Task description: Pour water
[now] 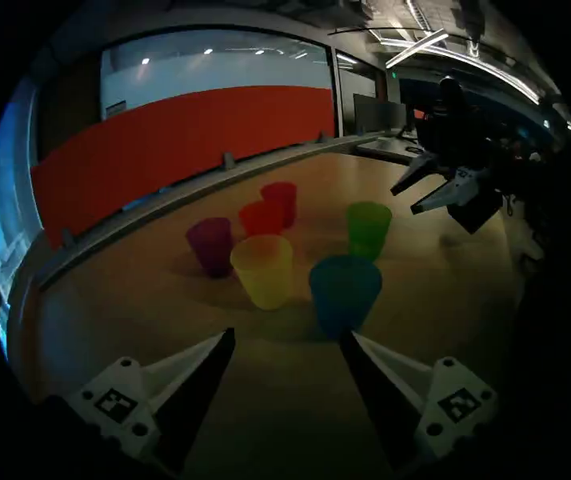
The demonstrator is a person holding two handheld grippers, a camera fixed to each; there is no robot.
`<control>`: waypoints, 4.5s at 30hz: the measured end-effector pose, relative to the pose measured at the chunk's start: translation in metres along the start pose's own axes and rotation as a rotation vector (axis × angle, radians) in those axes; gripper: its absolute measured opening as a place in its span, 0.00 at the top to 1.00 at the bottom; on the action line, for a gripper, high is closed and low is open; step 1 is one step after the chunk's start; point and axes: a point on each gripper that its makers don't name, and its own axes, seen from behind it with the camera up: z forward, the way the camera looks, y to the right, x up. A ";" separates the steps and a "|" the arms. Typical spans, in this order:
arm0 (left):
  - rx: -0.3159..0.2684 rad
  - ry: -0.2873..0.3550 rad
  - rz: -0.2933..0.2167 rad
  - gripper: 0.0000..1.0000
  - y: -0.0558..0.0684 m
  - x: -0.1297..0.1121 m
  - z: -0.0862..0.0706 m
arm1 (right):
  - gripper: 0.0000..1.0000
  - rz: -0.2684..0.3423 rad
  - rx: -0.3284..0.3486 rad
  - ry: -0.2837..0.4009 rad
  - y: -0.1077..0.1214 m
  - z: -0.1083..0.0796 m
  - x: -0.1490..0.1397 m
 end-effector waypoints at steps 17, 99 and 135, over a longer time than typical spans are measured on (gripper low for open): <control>0.291 0.260 -0.143 0.03 -0.062 0.041 -0.032 | 0.00 0.095 -0.244 0.193 0.045 -0.033 0.043; 0.779 0.510 -0.275 0.03 -0.121 0.025 -0.051 | 0.01 0.245 -0.858 0.502 0.152 -0.129 0.068; 0.754 0.460 -0.294 0.03 -0.123 0.014 -0.038 | 0.01 0.218 -0.817 0.551 0.143 -0.129 0.075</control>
